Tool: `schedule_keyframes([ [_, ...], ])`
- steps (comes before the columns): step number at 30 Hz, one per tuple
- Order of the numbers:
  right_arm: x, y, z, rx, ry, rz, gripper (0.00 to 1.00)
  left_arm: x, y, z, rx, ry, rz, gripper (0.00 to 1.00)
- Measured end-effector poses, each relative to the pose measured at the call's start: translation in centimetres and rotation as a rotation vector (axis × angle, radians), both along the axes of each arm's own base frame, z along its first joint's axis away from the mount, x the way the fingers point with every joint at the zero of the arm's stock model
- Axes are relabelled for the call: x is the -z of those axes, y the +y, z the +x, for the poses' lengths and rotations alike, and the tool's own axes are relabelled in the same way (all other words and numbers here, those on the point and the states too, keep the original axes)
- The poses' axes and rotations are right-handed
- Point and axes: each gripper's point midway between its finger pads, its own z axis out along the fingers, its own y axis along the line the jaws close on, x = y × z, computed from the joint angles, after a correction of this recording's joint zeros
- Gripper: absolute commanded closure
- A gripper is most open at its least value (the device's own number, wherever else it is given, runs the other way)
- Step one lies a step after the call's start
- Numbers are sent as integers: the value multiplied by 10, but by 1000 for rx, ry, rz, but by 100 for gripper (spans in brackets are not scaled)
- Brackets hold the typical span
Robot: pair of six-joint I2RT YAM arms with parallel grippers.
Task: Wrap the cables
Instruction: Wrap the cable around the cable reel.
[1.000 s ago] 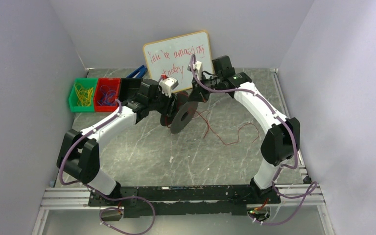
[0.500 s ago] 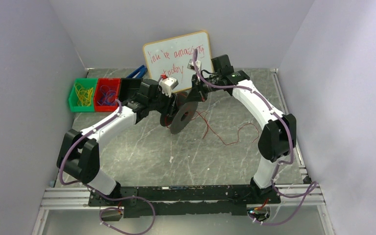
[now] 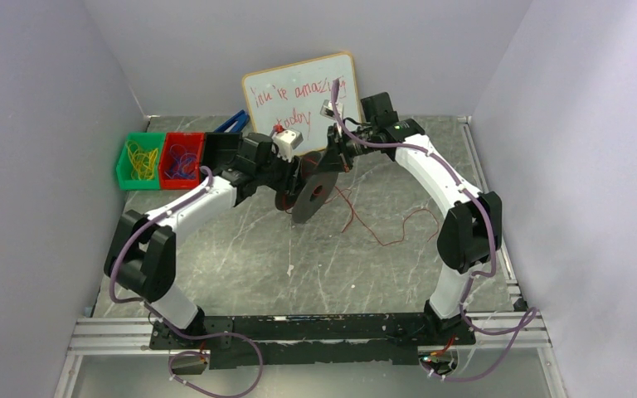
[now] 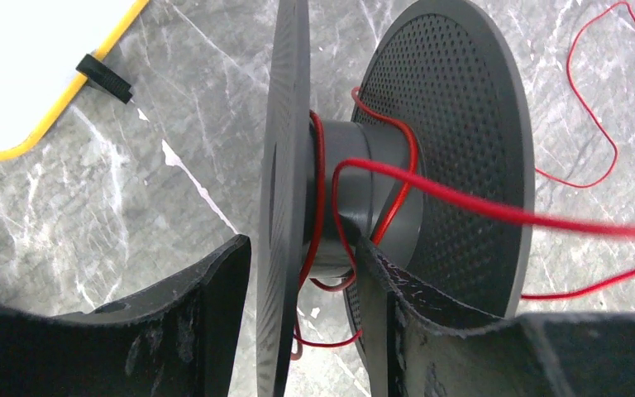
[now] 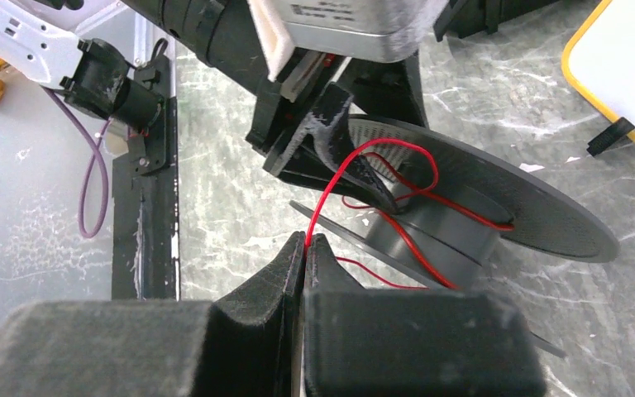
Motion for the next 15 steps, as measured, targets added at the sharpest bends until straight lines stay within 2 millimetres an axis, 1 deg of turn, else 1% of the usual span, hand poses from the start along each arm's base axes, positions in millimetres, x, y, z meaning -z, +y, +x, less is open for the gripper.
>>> schedule_keyframes([
  [2,0,0,0,-1,2,0,100,-1,-1,3,-10,4,-5,47],
  [3,0,0,-1,-1,3,0,100,-1,-2,5,-14,7,-9,49],
  [6,0,-1,0,0,3,0,100,-1,-5,8,-18,13,-20,61],
  [8,0,-1,0,2,3,1,100,-1,-7,9,-14,14,-26,66],
  [15,-1,-9,7,27,9,4,100,4,-8,11,-3,7,-15,95],
])
